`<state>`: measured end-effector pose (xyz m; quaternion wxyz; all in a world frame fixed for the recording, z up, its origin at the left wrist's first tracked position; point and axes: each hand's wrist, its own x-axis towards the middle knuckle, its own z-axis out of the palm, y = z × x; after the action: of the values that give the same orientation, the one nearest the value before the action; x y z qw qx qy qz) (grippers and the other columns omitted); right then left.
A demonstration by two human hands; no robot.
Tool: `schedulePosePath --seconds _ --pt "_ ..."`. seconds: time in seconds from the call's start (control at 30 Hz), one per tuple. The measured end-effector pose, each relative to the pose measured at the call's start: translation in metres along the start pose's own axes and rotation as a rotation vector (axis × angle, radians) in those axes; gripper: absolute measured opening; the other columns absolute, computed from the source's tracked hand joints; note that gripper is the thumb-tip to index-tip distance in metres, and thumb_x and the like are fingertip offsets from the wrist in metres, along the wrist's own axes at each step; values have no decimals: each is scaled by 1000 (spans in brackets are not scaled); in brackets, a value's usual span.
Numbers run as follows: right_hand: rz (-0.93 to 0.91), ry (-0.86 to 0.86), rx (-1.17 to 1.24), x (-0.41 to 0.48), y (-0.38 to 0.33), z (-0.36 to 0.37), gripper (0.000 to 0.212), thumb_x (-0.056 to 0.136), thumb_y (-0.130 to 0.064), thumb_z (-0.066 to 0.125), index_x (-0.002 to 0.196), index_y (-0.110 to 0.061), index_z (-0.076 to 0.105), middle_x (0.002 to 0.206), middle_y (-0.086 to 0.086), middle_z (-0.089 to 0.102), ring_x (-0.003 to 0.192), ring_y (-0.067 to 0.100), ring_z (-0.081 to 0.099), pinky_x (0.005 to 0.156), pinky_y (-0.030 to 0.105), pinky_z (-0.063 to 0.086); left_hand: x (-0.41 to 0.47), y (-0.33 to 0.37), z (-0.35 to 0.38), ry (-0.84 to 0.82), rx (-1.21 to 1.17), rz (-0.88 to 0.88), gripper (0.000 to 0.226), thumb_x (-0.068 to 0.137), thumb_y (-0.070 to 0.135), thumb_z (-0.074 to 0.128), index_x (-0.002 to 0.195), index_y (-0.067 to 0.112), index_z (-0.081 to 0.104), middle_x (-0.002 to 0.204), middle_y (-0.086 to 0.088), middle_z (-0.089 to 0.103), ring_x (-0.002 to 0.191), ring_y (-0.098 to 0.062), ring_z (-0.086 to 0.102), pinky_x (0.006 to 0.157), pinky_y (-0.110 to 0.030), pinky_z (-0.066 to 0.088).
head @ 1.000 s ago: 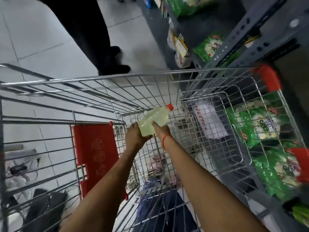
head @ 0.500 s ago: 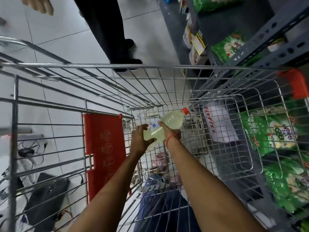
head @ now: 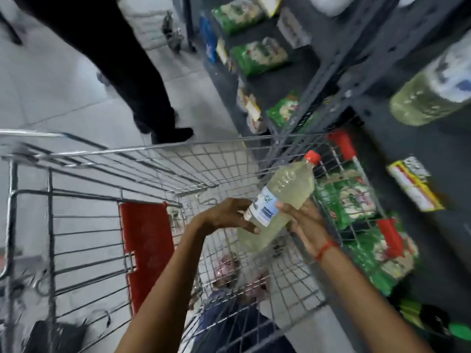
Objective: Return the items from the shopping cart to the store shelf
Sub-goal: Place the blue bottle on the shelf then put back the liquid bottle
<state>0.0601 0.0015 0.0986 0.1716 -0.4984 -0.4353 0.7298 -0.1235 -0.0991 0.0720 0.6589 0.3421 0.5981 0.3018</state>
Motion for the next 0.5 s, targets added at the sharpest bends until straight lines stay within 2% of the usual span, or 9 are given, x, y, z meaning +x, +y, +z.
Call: schedulePosePath --seconds 0.07,0.13,0.2,0.27,0.3,0.37,0.43,0.5 --pt "-109 10 37 -23 -33 -19 45 60 -16 78 102 -23 67 99 -2 76 93 16 70 71 27 59 -6 42 23 56 43 127 50 64 14 85 108 27 66 109 0 72 101 -21 65 90 -37 53" --pt "-216 27 51 -44 -65 -37 50 60 -15 79 107 -20 65 102 -2 76 98 16 70 76 24 58 -14 76 45 109 81 244 54 62 17 86 107 35 65 104 7 73 97 -18 66 84 -31 54" --pt "-323 36 30 -63 -94 -53 50 66 -11 80 112 -19 64 107 -2 74 104 16 67 84 27 56 -18 108 62 151 123 341 55 60 20 88 104 43 64 98 15 74 92 -8 67 78 -22 53" --pt "-430 86 31 -86 -122 -75 47 70 -12 75 115 -17 63 112 2 72 107 19 65 92 31 53 -16 145 82 183 178 437 55 57 22 89 99 46 62 92 23 71 87 9 64 73 -8 49" --pt "-473 111 34 -95 -135 -86 47 70 -14 73 116 -15 62 115 5 71 110 21 64 95 34 52 -12 161 91 201 209 483 57 56 25 89 101 44 60 95 23 70 88 12 62 73 -6 49" --pt "-556 144 47 -113 -157 -110 52 70 -18 76 120 -17 61 117 5 70 111 18 64 92 31 54 -2 192 114 232 243 555 65 53 29 90 109 35 58 104 15 70 96 5 64 82 -18 53" --pt "-625 184 57 -127 -172 -133 51 69 -23 78 118 -23 62 114 -5 72 108 9 65 83 21 55 12 217 138 274 229 615 73 51 27 92 115 25 57 110 7 70 100 -8 65 87 -34 55" --pt "-685 226 92 -133 -177 -156 46 73 -16 72 117 -24 62 115 -8 71 110 7 64 83 18 54 26 235 164 319 248 671 74 49 25 92 114 25 56 111 4 67 99 -12 63 87 -39 55"
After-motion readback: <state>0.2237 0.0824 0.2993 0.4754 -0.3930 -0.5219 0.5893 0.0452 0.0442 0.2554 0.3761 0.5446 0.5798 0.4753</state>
